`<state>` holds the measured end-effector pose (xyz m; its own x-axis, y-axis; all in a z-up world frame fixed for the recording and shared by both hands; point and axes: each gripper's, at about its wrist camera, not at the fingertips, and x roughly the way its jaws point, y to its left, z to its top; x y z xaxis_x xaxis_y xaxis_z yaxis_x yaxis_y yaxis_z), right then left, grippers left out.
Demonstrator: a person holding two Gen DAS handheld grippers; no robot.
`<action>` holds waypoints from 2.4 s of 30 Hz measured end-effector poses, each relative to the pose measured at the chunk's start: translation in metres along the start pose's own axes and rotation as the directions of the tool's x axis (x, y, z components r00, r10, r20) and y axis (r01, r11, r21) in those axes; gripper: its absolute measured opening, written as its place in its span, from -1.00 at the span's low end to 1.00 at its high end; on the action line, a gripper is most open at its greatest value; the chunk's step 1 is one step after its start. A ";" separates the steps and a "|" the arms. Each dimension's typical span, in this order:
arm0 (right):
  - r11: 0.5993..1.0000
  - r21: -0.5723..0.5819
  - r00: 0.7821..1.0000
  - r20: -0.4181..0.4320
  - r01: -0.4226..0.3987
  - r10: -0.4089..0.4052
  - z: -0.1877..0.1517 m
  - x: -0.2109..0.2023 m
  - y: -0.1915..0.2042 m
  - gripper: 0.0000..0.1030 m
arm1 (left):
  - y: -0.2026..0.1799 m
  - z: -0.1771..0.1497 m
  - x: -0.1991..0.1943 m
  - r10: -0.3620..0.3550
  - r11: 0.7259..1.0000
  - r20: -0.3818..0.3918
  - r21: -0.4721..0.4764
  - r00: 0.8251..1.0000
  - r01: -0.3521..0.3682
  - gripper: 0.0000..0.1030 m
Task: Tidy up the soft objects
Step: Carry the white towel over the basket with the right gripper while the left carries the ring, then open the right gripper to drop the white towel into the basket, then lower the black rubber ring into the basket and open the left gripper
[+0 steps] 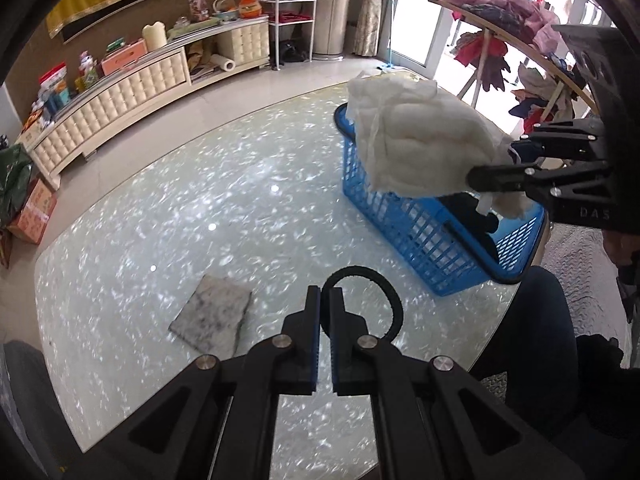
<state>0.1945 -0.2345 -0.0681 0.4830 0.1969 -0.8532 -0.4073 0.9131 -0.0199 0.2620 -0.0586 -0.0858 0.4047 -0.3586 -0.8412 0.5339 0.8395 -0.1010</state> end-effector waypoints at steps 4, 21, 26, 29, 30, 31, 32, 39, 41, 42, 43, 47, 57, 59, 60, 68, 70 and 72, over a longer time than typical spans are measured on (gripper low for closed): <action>0.998 0.047 1.000 -0.003 0.029 -0.029 -0.005 0.000 -0.023 -0.49 | -0.006 0.013 0.008 -0.011 1.000 -0.001 0.017 1.000 0.011 -0.94; 0.961 0.246 0.989 -0.107 0.130 -0.107 -0.015 0.030 -0.087 -0.49 | -0.037 0.047 0.040 -0.061 0.993 -0.025 0.100 0.998 0.063 -0.94; 0.956 0.257 0.985 -0.135 0.140 -0.108 -0.009 0.044 -0.093 -0.49 | -0.040 0.051 0.049 -0.062 0.991 -0.044 0.120 0.997 0.067 -0.94; 0.962 0.229 0.982 -0.149 0.151 -0.119 -0.002 0.052 -0.089 -0.49 | -0.040 0.055 0.053 -0.068 0.991 -0.046 0.115 0.997 0.073 -0.94; 0.963 0.218 0.980 -0.154 0.161 -0.129 0.000 0.054 -0.089 -0.49 | -0.039 0.056 0.053 -0.071 0.991 -0.047 0.114 0.996 0.076 -0.94; 0.963 0.210 0.978 -0.159 0.169 -0.137 0.002 0.057 -0.090 -0.48 | -0.039 0.056 0.054 -0.073 0.991 -0.048 0.113 0.996 0.078 -0.94; 0.963 0.207 0.977 -0.165 0.170 -0.137 0.004 0.061 -0.092 -0.48 | -0.040 0.056 0.055 -0.074 0.990 -0.049 0.114 0.996 0.079 -0.94; 0.966 0.160 0.969 -0.177 0.202 -0.173 0.011 0.064 -0.085 -0.42 | -0.040 0.056 0.053 -0.076 0.990 -0.052 0.113 0.996 0.081 -0.94; 0.968 0.153 0.970 -0.174 0.199 -0.171 0.007 0.063 -0.085 -0.38 | -0.039 0.057 0.053 -0.076 0.990 -0.051 0.113 0.996 0.082 -0.94; 0.968 0.152 0.969 -0.176 0.202 -0.174 0.005 0.062 -0.085 -0.32 | -0.040 0.057 0.052 -0.076 0.990 -0.051 0.114 0.996 0.081 -0.94; 0.967 0.149 0.968 -0.178 0.207 -0.179 0.005 0.062 -0.087 -0.31 | -0.040 0.057 0.052 -0.076 0.990 -0.050 0.114 0.996 0.081 -0.94; 0.963 0.129 0.961 -0.178 0.235 -0.211 0.004 0.060 -0.085 0.16 | -0.041 0.056 0.049 -0.074 0.990 -0.044 0.115 0.996 0.078 -0.94; 0.968 0.049 0.965 -0.111 0.246 -0.239 -0.008 0.028 -0.062 0.93 | -0.047 0.057 0.036 -0.057 0.990 -0.030 0.125 0.998 0.061 -0.94; 0.970 0.052 0.967 -0.102 0.237 -0.231 -0.012 0.019 -0.061 0.99 | -0.051 0.058 0.033 -0.057 0.990 -0.025 0.129 0.998 0.060 -0.94; 0.970 0.057 0.969 -0.098 0.235 -0.229 -0.015 0.014 -0.060 0.99 | -0.053 0.059 0.032 -0.058 0.989 -0.023 0.131 0.998 0.061 -0.94; 0.972 0.071 0.973 -0.072 0.225 -0.220 -0.036 -0.017 -0.068 0.99 | -0.084 0.067 0.026 -0.074 0.981 -0.014 0.177 0.997 0.075 -0.94; 0.971 0.076 0.973 -0.066 0.227 -0.222 -0.042 -0.024 -0.071 0.99 | -0.091 0.069 0.027 -0.079 0.979 -0.014 0.187 0.997 0.080 -0.94; 0.970 0.093 0.974 -0.058 0.223 -0.218 -0.049 -0.032 -0.076 0.99 | -0.100 0.072 0.029 -0.084 0.976 -0.016 0.198 0.996 0.085 -0.94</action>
<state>0.1723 -0.3282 -0.0652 0.5143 -0.0280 -0.8572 -0.2152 0.9633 -0.1605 0.2741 -0.1820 -0.0619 0.3462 -0.4210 -0.8384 0.7032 0.7080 -0.0651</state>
